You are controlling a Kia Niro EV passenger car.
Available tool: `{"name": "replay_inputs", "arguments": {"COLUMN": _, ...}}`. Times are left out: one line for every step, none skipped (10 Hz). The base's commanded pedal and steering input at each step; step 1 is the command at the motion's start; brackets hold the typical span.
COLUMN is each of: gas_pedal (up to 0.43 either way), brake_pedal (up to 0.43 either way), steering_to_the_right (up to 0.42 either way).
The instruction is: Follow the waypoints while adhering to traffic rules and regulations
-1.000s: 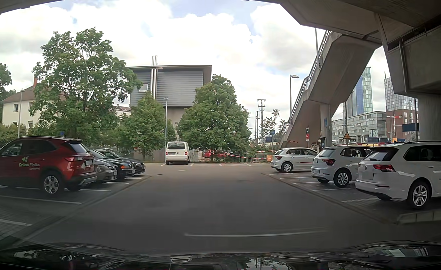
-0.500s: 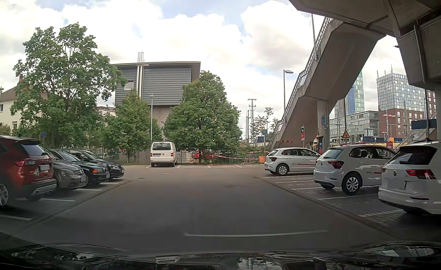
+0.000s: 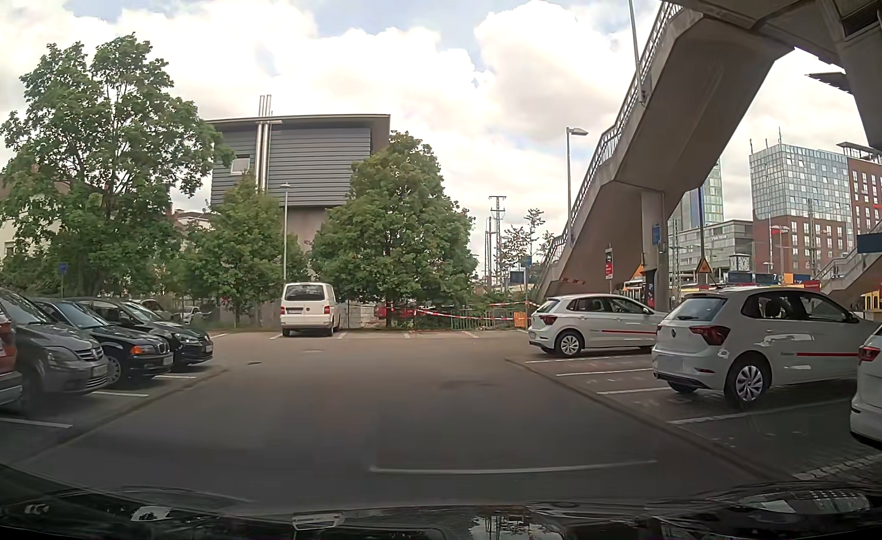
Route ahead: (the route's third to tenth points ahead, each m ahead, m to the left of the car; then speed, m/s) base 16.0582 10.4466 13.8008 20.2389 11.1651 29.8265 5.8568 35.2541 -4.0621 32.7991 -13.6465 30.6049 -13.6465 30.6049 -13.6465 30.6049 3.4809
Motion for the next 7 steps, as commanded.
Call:
{"name": "replay_inputs", "arguments": {"gas_pedal": 0.000, "brake_pedal": 0.000, "steering_to_the_right": -0.003}}
{"name": "replay_inputs", "arguments": {"gas_pedal": 0.000, "brake_pedal": 0.000, "steering_to_the_right": -0.007}}
{"name": "replay_inputs", "arguments": {"gas_pedal": 0.000, "brake_pedal": 0.000, "steering_to_the_right": -0.010}}
{"name": "replay_inputs", "arguments": {"gas_pedal": 0.000, "brake_pedal": 0.000, "steering_to_the_right": -0.015}}
{"name": "replay_inputs", "arguments": {"gas_pedal": 0.000, "brake_pedal": 0.000, "steering_to_the_right": -0.016}}
{"name": "replay_inputs", "arguments": {"gas_pedal": 0.000, "brake_pedal": 0.000, "steering_to_the_right": -0.016}}
{"name": "replay_inputs", "arguments": {"gas_pedal": 0.000, "brake_pedal": 0.000, "steering_to_the_right": -0.018}}
